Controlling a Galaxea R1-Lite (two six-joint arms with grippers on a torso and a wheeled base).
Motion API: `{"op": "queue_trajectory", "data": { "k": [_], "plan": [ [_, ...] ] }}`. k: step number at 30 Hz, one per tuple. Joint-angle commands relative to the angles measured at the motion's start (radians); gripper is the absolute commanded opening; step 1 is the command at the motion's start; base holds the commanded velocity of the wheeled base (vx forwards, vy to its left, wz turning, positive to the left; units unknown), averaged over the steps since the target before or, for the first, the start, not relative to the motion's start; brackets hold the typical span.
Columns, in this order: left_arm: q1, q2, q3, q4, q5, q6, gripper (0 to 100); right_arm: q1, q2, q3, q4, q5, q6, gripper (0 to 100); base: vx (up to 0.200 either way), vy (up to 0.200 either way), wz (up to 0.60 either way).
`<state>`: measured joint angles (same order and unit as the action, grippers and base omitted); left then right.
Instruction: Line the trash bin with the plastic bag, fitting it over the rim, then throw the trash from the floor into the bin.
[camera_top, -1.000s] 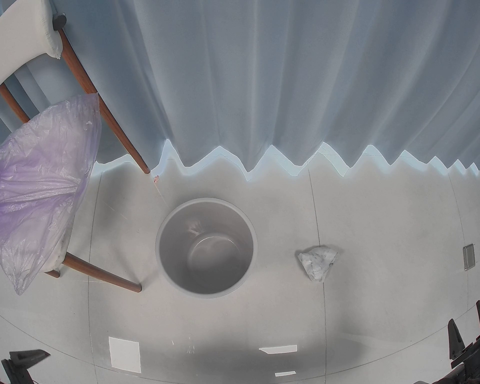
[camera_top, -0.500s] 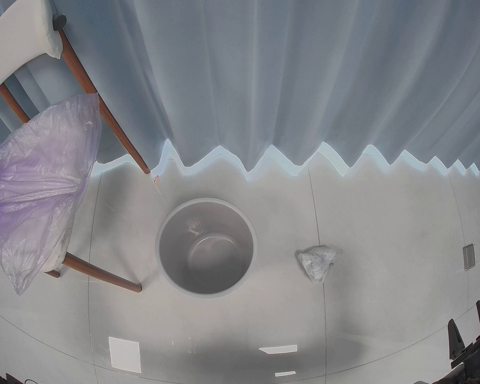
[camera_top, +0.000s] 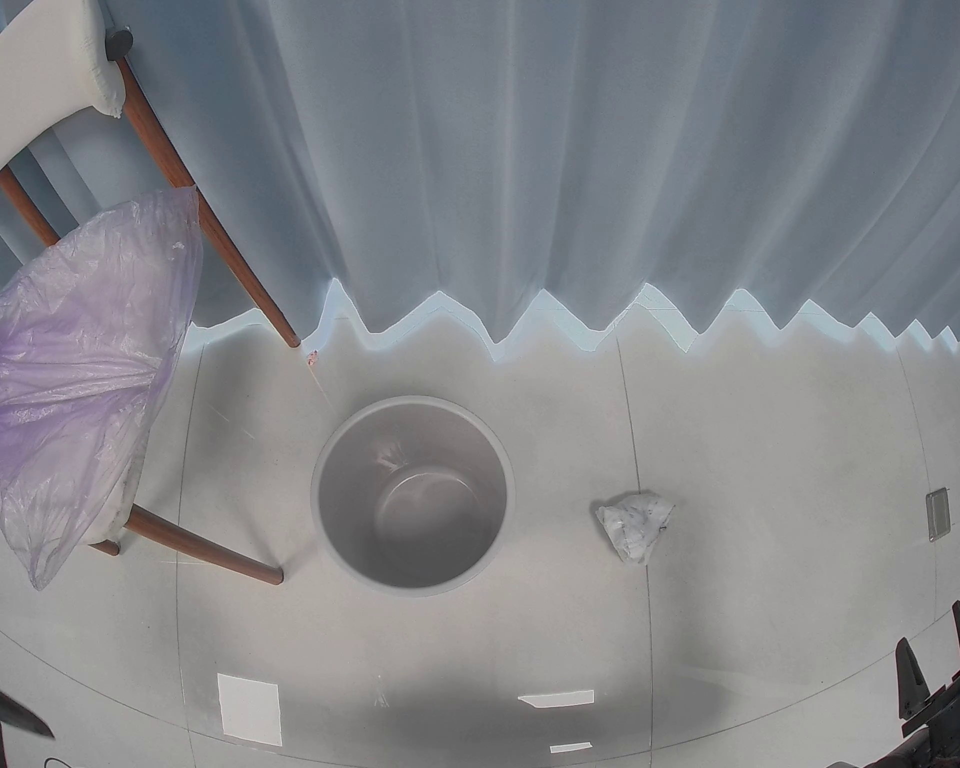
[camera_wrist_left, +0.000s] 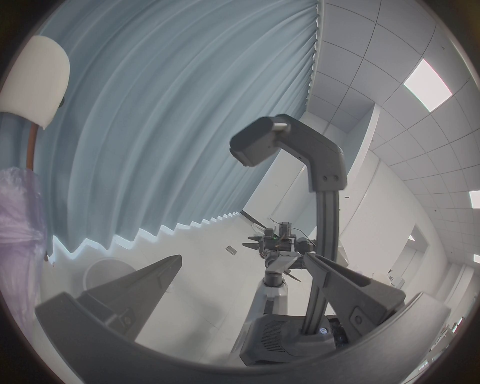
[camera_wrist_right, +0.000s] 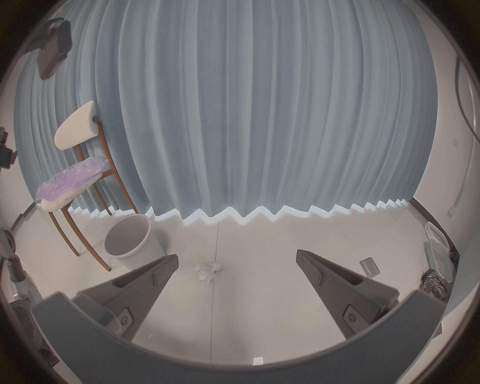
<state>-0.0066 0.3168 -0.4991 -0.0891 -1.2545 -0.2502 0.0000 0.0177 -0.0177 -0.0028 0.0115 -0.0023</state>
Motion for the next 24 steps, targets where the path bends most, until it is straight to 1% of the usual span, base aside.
{"op": "queue_trajectory", "data": {
  "k": [1, 3, 6, 20, 24],
  "plan": [
    [0.042, 0.105, -0.042, -0.021, 0.030, -0.006, 100, 0.000, -0.018, 0.018, 0.000, 0.001, -0.001, 100, 0.000, 0.000, 0.00],
    [0.056, 0.114, -0.047, -0.027, 0.029, -0.007, 100, 0.000, -0.018, 0.018, 0.000, 0.001, 0.001, 100, 0.000, 0.000, 0.00],
    [0.045, 0.114, -0.036, -0.029, 0.030, -0.007, 100, 0.000, -0.018, 0.018, 0.001, 0.001, -0.001, 100, 0.000, 0.000, 0.00],
    [0.057, 0.119, -0.039, -0.031, 0.040, -0.007, 100, 0.000, -0.018, 0.018, 0.000, 0.001, -0.001, 100, 0.000, 0.000, 0.00],
    [0.082, 0.122, -0.048, -0.032, 0.061, -0.009, 100, 0.000, -0.018, 0.018, 0.000, 0.001, -0.001, 100, 0.000, 0.000, 0.00]
  ]
}}
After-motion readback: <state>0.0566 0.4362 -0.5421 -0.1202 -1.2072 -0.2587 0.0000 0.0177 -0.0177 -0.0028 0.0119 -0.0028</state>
